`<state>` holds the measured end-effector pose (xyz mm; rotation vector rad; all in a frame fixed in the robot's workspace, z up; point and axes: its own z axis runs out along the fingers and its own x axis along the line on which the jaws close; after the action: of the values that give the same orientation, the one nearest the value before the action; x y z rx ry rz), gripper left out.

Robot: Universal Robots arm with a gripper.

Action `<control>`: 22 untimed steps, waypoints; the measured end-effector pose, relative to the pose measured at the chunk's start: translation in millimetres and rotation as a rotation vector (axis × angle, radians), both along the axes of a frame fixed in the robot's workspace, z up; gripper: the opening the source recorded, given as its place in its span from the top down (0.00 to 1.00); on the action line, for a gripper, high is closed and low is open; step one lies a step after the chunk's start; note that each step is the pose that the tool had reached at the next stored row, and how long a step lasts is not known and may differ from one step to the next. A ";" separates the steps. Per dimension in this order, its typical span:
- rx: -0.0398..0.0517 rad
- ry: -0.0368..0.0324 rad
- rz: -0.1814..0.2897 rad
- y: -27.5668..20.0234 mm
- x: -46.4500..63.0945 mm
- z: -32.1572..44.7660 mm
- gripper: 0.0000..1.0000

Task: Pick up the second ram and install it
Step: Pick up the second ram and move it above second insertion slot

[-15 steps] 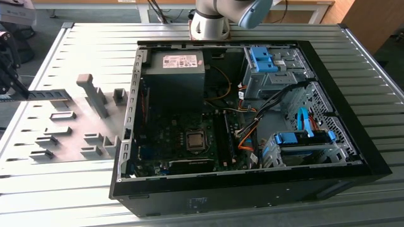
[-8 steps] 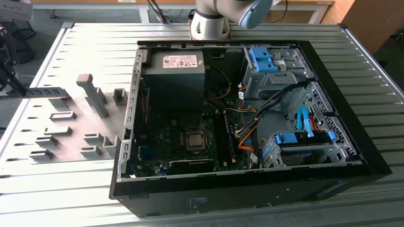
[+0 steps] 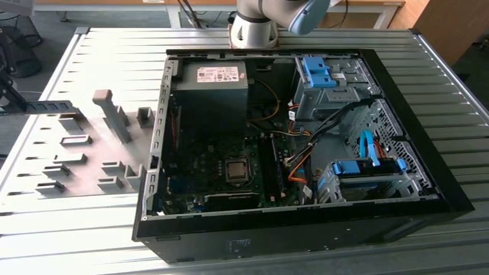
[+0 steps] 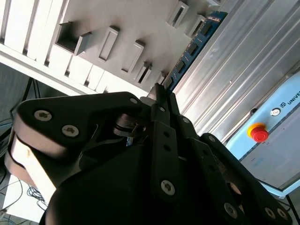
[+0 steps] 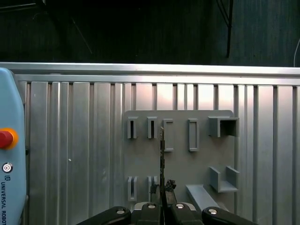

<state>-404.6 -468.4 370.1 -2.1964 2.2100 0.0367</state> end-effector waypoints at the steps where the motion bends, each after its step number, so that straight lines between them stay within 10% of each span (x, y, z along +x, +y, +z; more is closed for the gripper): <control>1: 0.0000 0.0000 0.000 0.0 0.0 1.8 0.86; 22: 0.0002 -0.0003 0.000 0.0 0.0 33.2 0.86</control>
<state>-404.6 -468.3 403.3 -2.1961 2.2098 0.0366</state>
